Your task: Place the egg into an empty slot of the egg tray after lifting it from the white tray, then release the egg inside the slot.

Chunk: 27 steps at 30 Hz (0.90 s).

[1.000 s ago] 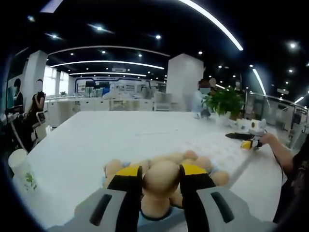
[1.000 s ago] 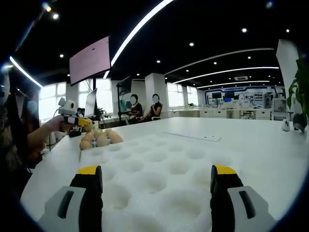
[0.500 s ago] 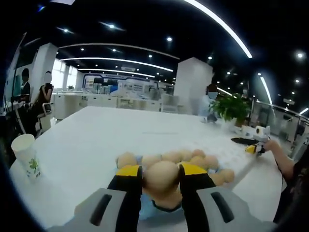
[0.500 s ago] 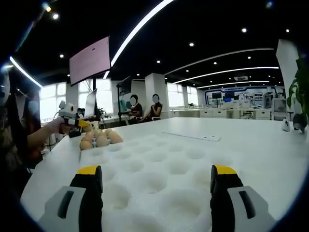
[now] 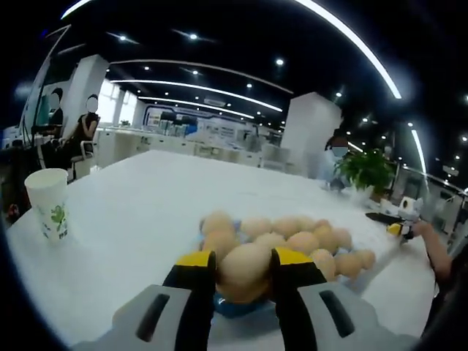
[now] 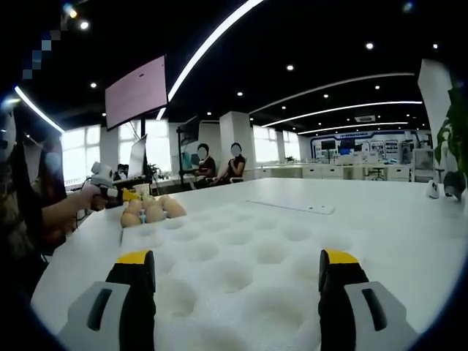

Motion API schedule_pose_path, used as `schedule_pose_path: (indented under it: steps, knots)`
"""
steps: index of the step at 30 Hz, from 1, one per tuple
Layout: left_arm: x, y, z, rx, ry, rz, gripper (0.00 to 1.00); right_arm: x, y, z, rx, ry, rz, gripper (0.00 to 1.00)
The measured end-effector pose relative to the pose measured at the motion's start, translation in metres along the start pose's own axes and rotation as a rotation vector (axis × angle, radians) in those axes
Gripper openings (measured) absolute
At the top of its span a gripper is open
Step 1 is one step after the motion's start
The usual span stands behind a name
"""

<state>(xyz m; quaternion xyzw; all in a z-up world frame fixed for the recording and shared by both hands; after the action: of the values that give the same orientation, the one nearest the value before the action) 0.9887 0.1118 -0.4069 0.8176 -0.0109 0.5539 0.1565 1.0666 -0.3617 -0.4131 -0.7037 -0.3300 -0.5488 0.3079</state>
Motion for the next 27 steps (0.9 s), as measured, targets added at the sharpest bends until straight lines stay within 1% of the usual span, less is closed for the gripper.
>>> schedule_pose_path:
  steps: [1, 4, 5, 6, 7, 8, 10, 16, 19, 22, 24, 25, 27]
  knots:
    - [-0.001, -0.002, -0.001, 0.014, 0.006, 0.003, 0.30, 0.000, 0.000, 0.000, 0.000, 0.000, 0.000, 0.97]
    - [-0.003, -0.005, -0.001, 0.017, 0.010, -0.007, 0.30, 0.000, 0.000, 0.000, 0.000, 0.001, 0.000, 0.97]
    - [-0.004, -0.008, -0.001, 0.033, 0.002, 0.004, 0.30, 0.000, 0.000, 0.000, 0.000, 0.001, 0.000, 0.97]
    - [-0.004, -0.009, -0.002, 0.045, 0.010, 0.020, 0.30, 0.000, 0.000, 0.000, 0.000, 0.001, 0.001, 0.96]
    - [-0.005, -0.010, -0.002, 0.047, 0.008, 0.015, 0.30, 0.000, 0.000, 0.000, 0.000, 0.001, 0.001, 0.96]
    - [-0.005, -0.010, -0.002, 0.040, 0.014, 0.015, 0.29, 0.000, 0.000, 0.000, 0.000, 0.001, 0.001, 0.96]
    - [-0.004, -0.011, -0.003, 0.022, 0.022, 0.004, 0.24, 0.000, 0.000, -0.001, 0.000, 0.001, 0.000, 0.96]
    - [-0.004, -0.011, -0.003, 0.023, 0.023, -0.002, 0.25, 0.000, 0.000, -0.001, 0.000, 0.002, 0.001, 0.96]
    - [-0.003, -0.010, -0.004, 0.017, 0.029, -0.010, 0.26, 0.000, 0.000, -0.001, 0.000, 0.002, 0.001, 0.96]
    - [0.003, -0.008, -0.008, 0.017, 0.052, -0.006, 0.27, 0.000, 0.000, -0.001, -0.001, 0.001, 0.000, 0.97]
    - [0.007, -0.005, -0.010, 0.012, 0.064, 0.004, 0.28, 0.000, 0.000, -0.001, -0.001, 0.000, 0.000, 0.97]
    - [0.009, -0.001, -0.011, 0.004, 0.068, 0.022, 0.29, 0.000, 0.000, -0.001, 0.000, -0.003, -0.001, 0.97]
    - [0.008, 0.005, -0.010, -0.013, 0.040, 0.051, 0.32, 0.000, 0.000, 0.000, -0.002, -0.012, -0.005, 0.97]
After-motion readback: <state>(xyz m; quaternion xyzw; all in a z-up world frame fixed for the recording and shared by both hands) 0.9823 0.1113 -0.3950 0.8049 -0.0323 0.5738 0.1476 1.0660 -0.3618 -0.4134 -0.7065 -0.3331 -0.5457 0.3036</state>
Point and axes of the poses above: the point that each gripper's makers call its tool centre point, and the gripper's own axes: z roughly forward along the fingers, y roughly to its right, x roughly out of its top, the point moved 6 cm from there along -z, roughly backward along the fingers, and after that the axes turned 7 degrees about -y, right-handed, at the moved point
